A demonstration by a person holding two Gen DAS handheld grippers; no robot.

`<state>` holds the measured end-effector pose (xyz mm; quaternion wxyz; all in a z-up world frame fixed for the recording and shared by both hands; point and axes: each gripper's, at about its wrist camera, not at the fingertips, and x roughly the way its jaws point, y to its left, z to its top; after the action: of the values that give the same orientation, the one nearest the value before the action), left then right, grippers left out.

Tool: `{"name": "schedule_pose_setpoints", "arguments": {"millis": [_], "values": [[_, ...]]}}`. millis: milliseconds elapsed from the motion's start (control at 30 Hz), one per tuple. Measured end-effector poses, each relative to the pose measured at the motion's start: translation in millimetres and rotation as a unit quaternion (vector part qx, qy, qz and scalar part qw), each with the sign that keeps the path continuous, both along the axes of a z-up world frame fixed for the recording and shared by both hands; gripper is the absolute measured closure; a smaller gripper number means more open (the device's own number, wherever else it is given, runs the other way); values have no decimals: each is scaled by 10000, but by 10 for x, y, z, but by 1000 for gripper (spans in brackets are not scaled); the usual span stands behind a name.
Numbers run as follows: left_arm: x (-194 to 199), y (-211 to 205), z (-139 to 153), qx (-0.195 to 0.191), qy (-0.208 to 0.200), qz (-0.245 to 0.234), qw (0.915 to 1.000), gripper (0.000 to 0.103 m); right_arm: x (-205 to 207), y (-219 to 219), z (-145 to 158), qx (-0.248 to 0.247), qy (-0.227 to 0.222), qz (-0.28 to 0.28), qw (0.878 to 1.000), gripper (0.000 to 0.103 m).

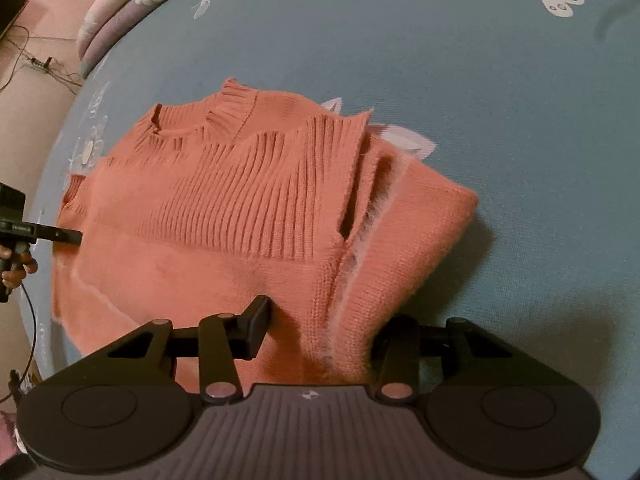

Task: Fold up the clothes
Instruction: 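Grasp the sweater's folded side edge with the left gripper while the right gripper grasps it too, then lift the gripped side edge with both grippers and fold it over the sweater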

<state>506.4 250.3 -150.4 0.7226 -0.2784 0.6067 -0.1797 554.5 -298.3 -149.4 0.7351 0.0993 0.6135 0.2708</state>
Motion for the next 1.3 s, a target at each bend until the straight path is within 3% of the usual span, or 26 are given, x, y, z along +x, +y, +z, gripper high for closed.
{"name": "schedule_pose_setpoints", "arguments": {"millis": [133,200,367,467,700,767,900,1033,1167,1267,1300], "values": [[-26,-10,0,11,-91,75,9999,61,-78,-1,4,-24,-170,-77,9998,54],[-32,2,-10,-120,-114,119,9998,53,-118,7,6,-38,-253,-108,9996,53],[-16,-61,8,-55,-183,5,9998,53,-125,-31,3,10,-206,-365,9991,52],[-17,-90,36,60,-170,-2,9998,58,-135,-8,22,-107,-262,-364,9989,52],[-75,-337,265,1123,-241,-23,9934,76,-216,195,147,-685,-386,-542,9954,58],[-124,-482,367,1566,-489,-207,9862,78,-295,303,230,-999,-569,-569,9917,68],[-227,-776,433,2369,-961,-645,9646,78,-477,458,325,-1560,-1089,-357,9811,74],[-253,-861,376,2552,-1049,-573,9595,70,-509,534,264,-1753,-1139,-457,9768,72],[-245,-831,345,2538,-1007,-412,9611,64,-552,697,248,-2034,-1361,-279,9692,72],[-221,-757,355,2419,-832,-143,9666,65,-579,663,271,-2006,-1412,-364,9688,74],[-220,-756,373,2447,-815,-106,9661,71,-601,660,287,-2000,-1447,-403,9682,75]]}}
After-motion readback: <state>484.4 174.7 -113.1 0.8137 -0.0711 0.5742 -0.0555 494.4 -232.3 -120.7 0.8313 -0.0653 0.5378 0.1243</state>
